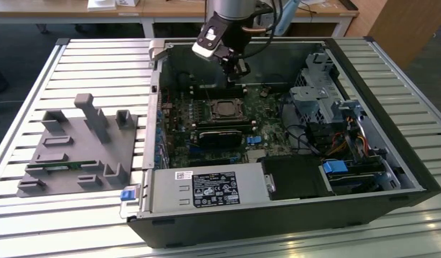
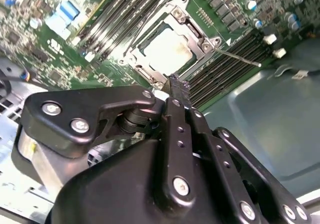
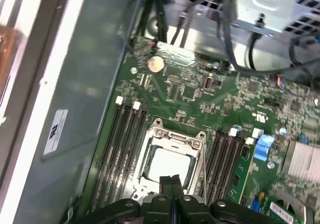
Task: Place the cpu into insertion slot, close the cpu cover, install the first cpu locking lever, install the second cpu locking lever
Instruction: 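Install the first cpu locking lever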
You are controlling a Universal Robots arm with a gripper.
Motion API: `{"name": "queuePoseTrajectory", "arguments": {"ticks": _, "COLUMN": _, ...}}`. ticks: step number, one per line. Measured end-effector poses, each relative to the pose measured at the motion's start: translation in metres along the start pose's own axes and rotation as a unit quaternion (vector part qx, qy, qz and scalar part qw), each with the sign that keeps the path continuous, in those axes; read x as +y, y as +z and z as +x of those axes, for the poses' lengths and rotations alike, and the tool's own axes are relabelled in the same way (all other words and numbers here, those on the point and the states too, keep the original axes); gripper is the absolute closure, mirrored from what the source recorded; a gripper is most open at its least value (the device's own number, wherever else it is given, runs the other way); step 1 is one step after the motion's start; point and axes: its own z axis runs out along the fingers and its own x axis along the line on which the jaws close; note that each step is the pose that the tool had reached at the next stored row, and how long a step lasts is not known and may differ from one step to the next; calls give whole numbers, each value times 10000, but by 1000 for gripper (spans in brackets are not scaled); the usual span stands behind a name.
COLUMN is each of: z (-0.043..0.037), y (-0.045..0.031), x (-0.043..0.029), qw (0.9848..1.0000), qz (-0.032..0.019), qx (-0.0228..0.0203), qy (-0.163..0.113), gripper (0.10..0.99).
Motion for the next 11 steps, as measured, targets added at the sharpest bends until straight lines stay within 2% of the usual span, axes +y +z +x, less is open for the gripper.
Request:
{"name": "queuePoseTrajectory", "arguments": {"ticks": 4, "z": 0, "y": 0, "x": 0, "qw": 9995, "qz": -2, "qx": 11, "qy": -326, "gripper": 980}}
{"name": "queuePoseTrajectory", "arguments": {"ticks": 11, "z": 0, "y": 0, "x": 0, "qw": 9974, "qz": -5, "qx": 25, "qy": -721, "gripper": 980}}
